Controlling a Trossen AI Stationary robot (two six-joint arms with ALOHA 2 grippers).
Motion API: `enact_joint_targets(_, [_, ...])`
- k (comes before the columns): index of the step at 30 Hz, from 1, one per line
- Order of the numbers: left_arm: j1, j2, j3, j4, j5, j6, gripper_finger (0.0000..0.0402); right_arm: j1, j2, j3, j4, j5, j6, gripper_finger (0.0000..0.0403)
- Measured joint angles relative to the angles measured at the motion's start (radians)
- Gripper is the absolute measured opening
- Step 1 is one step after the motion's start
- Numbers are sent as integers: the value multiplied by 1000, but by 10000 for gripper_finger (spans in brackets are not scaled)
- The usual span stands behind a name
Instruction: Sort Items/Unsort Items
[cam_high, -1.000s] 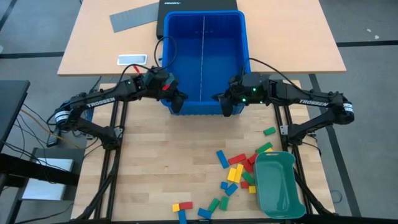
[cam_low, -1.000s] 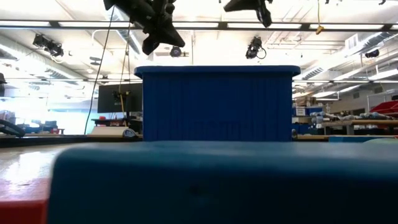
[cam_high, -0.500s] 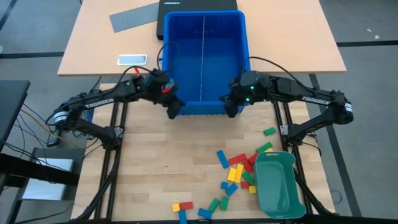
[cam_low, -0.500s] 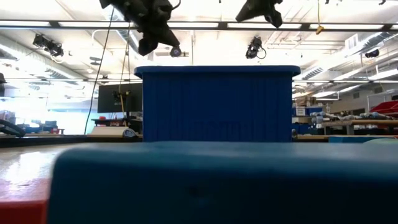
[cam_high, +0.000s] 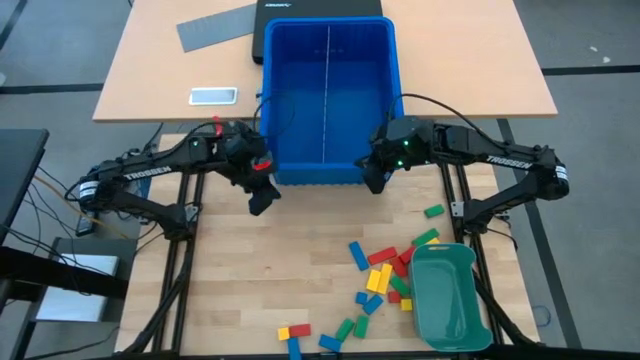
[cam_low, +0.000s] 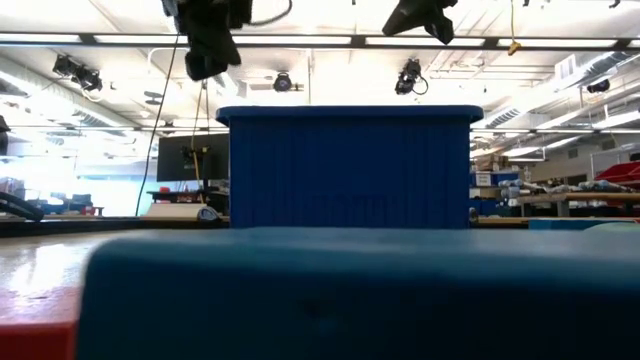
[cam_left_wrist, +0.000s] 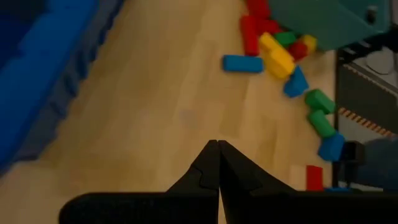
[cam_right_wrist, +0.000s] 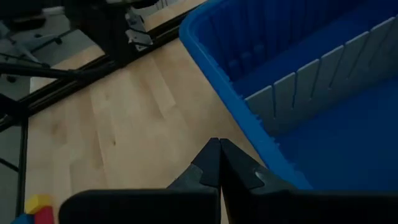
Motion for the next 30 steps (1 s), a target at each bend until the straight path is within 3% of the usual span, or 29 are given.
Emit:
enact_joint_targets(13, [-155,-37,1,-136,-56,-65,5,-6,0,0,4,-45,-19,1])
enact_joint_targets(30, [-353,-45,1,-130,-75,-151,5,71,0,0,2,-36,-16,20])
